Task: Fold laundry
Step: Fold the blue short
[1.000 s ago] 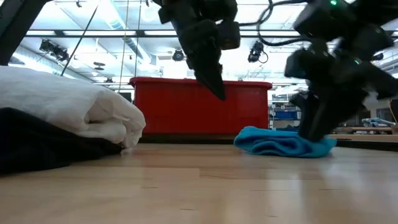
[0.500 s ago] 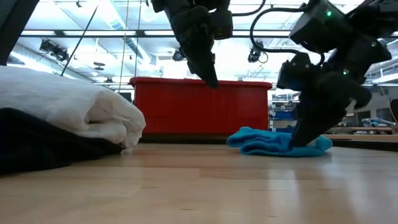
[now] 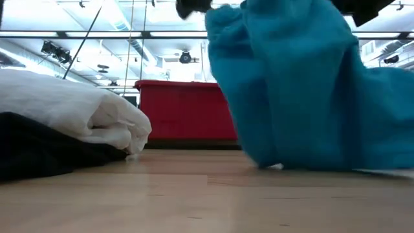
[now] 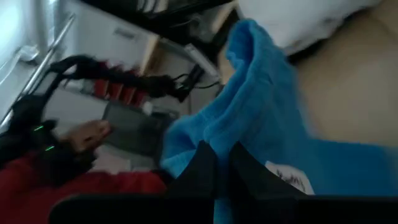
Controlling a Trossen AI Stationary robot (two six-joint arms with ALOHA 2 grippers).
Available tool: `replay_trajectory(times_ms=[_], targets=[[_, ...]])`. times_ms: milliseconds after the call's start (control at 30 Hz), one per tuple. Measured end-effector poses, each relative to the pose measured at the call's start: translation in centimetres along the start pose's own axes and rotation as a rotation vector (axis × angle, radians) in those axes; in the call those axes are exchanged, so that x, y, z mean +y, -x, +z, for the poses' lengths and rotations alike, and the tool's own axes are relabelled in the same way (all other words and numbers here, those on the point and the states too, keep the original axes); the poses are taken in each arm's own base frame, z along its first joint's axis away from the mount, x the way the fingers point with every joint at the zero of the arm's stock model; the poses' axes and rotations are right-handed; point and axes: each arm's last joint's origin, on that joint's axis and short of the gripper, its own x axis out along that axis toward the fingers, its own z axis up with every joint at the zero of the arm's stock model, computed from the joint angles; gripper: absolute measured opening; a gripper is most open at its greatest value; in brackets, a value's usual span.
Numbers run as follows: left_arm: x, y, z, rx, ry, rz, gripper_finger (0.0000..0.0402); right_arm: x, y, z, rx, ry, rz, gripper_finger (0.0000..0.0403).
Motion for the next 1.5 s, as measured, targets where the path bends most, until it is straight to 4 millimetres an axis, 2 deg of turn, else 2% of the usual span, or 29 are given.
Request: replay_trajectory(times_ms=[67,133,200,300,433,533,667,767,967,1067,1200,1333,1500], targets=[[0.3,1.3,0.3,-0.044,0.004,0.03,0.016,-0.2,0.4,0.4,-0.051,-0.036,-0.03,0.0022],[0.8,1.7,0.2,-0.044,0.013,0.063,0.016,-0.6,0.7,1.0,-0.112,-0.041,-0.073,0.0022],[1.3,1.5,0.0,-0.028,0.025,0.082,0.016,-2.1,0.6,1.3,-0.127,-0.038,-0.19,0.0022],[2.1,0.0,-0.3,0.013,0.039,0.094,0.016,-5.3,0.4,1.6,-0.131,0.032,-0.398,0.0022],[2.6,-2.7,-1.0,0.094,0.049,0.088,0.016,-9.1,0.1,2.5,-0.141,0.151,-0.588,0.0022],[2.5,-4.1,-1.7,0.166,0.053,0.074,0.016,-10.4,-0.5,2.6,-0.092,0.231,-0.608,0.0022],[2.0,-4.8,-2.4,0.237,0.051,0.054,0.016,-9.6,-1.6,1.4,0.005,0.383,-0.552,0.0022],[1.7,-4.8,-2.6,0.264,0.049,0.046,0.016,-8.0,-2.3,0.2,0.044,0.54,-0.494,0.0022],[1.4,-4.9,-2.3,0.235,0.063,0.047,0.016,-6.2,-3.9,-3.5,0.246,0.901,-0.389,0.0025],[1.1,-5.6,-2.0,0.213,0.058,0.04,0.016,-6.3,-4.9,-5.7,0.386,1.033,-0.342,0.0051],[0.1,-8.0,-1.9,0.189,0.068,-0.001,0.016,-6.9,-6.0,-8.4,0.547,1.121,-0.311,0.0079],[-1.0,-11.6,-2.5,0.201,0.089,-0.101,0.016,-7.2,-6.3,-10.5,0.654,1.2,-0.35,0.0085],[-2.6,-16.0,-4.5,0.301,0.146,-0.223,0.016,-5.7,-5.9,-10.7,0.63,1.144,-0.413,0.0093]])
